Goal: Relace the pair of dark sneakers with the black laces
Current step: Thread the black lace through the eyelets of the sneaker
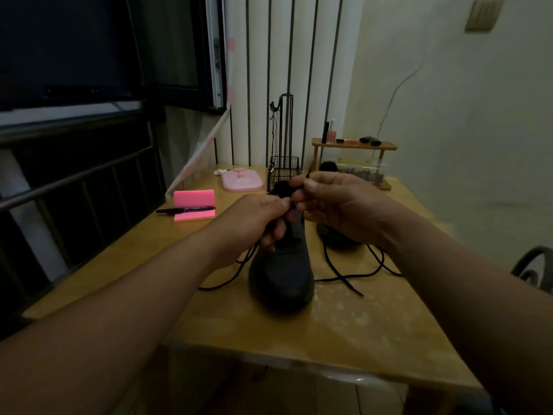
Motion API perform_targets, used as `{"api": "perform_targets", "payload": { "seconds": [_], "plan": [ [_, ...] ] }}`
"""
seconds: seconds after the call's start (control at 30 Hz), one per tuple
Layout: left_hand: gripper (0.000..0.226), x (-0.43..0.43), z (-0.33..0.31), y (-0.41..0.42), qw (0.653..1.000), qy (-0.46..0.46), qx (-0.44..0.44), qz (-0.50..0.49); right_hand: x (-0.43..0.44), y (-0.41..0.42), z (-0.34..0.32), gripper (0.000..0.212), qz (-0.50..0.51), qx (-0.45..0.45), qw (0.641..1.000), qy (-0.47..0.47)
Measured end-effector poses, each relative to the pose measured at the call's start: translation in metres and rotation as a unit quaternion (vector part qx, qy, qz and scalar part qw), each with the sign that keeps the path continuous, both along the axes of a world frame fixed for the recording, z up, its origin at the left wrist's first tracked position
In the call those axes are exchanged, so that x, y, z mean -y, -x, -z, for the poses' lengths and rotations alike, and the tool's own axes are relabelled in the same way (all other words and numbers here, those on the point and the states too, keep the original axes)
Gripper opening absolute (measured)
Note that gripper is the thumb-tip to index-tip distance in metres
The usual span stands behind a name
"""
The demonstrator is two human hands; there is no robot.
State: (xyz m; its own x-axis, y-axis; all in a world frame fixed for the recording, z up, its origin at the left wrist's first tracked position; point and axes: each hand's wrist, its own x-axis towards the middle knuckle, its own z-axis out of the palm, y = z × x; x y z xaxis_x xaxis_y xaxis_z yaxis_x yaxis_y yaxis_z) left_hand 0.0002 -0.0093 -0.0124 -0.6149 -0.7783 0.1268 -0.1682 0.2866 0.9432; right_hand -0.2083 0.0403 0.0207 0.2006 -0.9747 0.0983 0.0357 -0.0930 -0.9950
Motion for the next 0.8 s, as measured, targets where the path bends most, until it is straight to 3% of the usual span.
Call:
{"api": "perform_targets", "payload": {
  "seconds": [0.13,0.27,0.43,0.67,0.8],
  "plan": [
    [0.025,0.006,0.003,-0.001,0.997,0.030,0.036,-0.065,0.002,0.010,0.010,0.019,0.101,0.001,0.995,0.017],
    [0.016,0.020,0.003,-0.001,0.979,0.123,0.139,-0.081,0.001,0.028,0.023,0.019,0.093,0.042,0.994,-0.047],
    [0.027,0.022,0.001,0.005,0.886,0.321,0.333,-0.041,-0.001,0.036,0.050,0.028,0.158,-0.198,0.965,-0.068],
    [0.020,0.022,0.009,0.016,0.941,0.219,0.252,-0.059,0.003,0.024,0.062,0.018,0.149,-0.320,0.936,0.006],
    [0.011,0.022,0.011,0.024,0.965,0.130,0.217,-0.065,0.007,0.018,0.060,0.019,0.146,-0.329,0.933,0.016]
  ]
}}
